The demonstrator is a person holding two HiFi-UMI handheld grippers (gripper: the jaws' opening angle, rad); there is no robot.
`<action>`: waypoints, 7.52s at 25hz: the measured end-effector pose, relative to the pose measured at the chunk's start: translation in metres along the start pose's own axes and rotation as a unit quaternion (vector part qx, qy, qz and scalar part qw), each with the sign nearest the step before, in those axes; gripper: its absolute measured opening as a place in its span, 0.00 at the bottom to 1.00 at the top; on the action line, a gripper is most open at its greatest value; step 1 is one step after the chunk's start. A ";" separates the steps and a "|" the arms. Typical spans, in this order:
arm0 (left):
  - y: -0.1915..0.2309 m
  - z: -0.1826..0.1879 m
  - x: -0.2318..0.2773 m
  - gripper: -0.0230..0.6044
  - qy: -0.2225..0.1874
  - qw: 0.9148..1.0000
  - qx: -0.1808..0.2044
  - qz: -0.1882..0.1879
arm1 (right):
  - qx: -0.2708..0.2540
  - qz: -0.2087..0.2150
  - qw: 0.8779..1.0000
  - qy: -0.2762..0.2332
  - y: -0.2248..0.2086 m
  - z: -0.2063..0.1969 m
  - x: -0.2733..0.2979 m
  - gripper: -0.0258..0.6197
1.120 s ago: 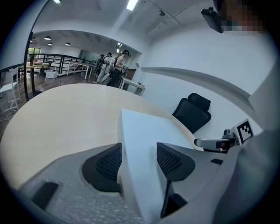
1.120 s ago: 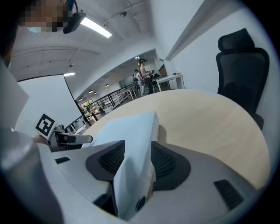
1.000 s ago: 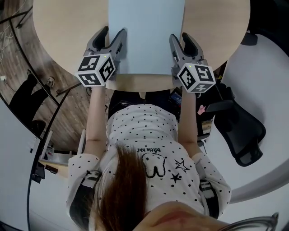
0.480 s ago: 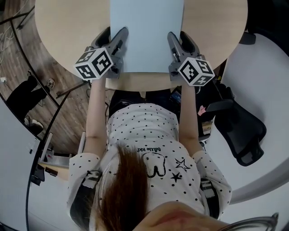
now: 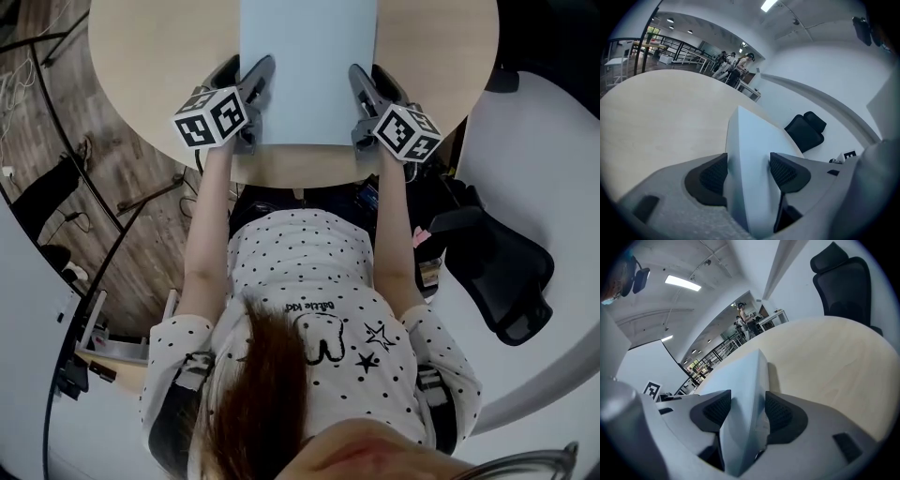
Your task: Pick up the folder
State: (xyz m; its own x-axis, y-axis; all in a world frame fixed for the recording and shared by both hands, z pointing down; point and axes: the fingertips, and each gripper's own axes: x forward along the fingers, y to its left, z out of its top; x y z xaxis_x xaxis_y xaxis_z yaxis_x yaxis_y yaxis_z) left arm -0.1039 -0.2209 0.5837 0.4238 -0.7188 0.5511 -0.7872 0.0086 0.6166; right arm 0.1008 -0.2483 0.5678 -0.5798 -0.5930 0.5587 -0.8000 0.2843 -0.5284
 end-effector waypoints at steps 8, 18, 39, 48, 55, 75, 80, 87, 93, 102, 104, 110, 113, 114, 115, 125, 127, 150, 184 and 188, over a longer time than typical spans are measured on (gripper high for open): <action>0.000 -0.002 -0.001 0.48 0.002 1.000 0.002 0.001 | 0.011 -0.015 1.000 0.002 -0.002 -0.004 -0.002 0.41; 0.002 -0.002 0.000 0.48 0.002 1.000 0.009 0.005 | 0.072 0.032 0.997 0.006 -0.004 -0.009 0.003 0.42; 0.003 -0.003 -0.001 0.48 0.002 1.000 -0.010 -0.005 | 0.045 0.016 0.999 0.010 -0.003 -0.008 0.003 0.41; 0.003 -0.003 0.000 0.49 0.002 1.000 -0.014 -0.007 | 0.054 0.027 0.998 0.009 -0.003 -0.008 0.003 0.41; 0.003 -0.003 0.000 0.49 0.004 1.000 -0.010 -0.004 | 0.047 0.024 0.999 0.011 -0.004 -0.007 0.002 0.41; 0.001 -0.005 -0.009 0.49 -0.012 1.000 -0.014 -0.003 | 0.033 0.028 0.999 0.008 0.007 -0.006 -0.001 0.41; -0.004 -0.010 -0.012 0.49 -0.012 1.000 -0.014 0.002 | -0.014 0.025 0.999 0.024 0.013 -0.012 -0.005 0.47; -0.007 -0.017 -0.012 0.49 -0.008 1.000 -0.007 0.008 | -0.007 0.016 0.999 0.034 0.008 -0.018 -0.009 0.47; -0.009 -0.019 -0.010 0.49 -0.005 1.000 0.000 0.014 | 0.002 0.004 0.999 0.032 0.002 -0.019 -0.009 0.45; -0.011 -0.016 -0.010 0.49 -0.009 1.000 0.010 0.021 | -0.016 -0.011 0.999 0.033 0.001 -0.021 -0.007 0.46; -0.009 -0.017 -0.010 0.49 -0.008 1.000 0.006 0.015 | -0.013 -0.009 0.999 0.034 0.002 -0.021 -0.007 0.46; -0.005 -0.021 -0.011 0.49 -0.003 1.000 0.005 0.007 | -0.011 -0.009 0.999 0.033 0.003 -0.022 -0.006 0.47; -0.008 -0.022 -0.010 0.49 -0.002 1.000 0.004 0.004 | -0.011 -0.010 0.999 0.033 0.001 -0.022 -0.008 0.47; -0.008 -0.022 -0.010 0.49 -0.002 1.000 0.004 0.004 | -0.010 -0.009 0.999 0.033 0.001 -0.022 -0.008 0.47; -0.008 -0.022 -0.010 0.49 -0.002 1.000 0.004 0.004 | -0.010 -0.008 0.999 0.033 0.001 -0.022 -0.008 0.47; -0.005 -0.021 -0.011 0.49 0.000 1.000 0.004 0.001 | -0.013 0.001 0.999 0.036 0.004 -0.022 -0.006 0.48; -0.006 -0.021 -0.011 0.49 0.000 1.000 0.005 0.001 | -0.010 0.005 0.999 0.036 0.003 -0.021 -0.006 0.47; -0.018 -0.027 -0.014 0.49 -0.005 1.000 0.002 0.003 | -0.013 -0.003 0.999 0.048 0.002 -0.026 -0.020 0.47; -0.077 0.024 -0.078 0.49 -0.099 0.994 0.041 -0.033 | -0.101 0.011 0.993 -0.053 0.068 0.036 -0.084 0.47; -0.088 0.032 -0.089 0.49 -0.109 0.992 0.052 -0.041 | -0.106 0.009 0.992 -0.070 0.077 0.043 -0.096 0.47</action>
State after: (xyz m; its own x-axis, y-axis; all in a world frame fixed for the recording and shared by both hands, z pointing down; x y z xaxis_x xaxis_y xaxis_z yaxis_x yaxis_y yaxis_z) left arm -0.0866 -0.1803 0.4626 0.3906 -0.8476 0.3592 -0.8006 -0.1202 0.5870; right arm 0.1017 -0.2020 0.4461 -0.5797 -0.6802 0.4485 -0.8124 0.4399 -0.3828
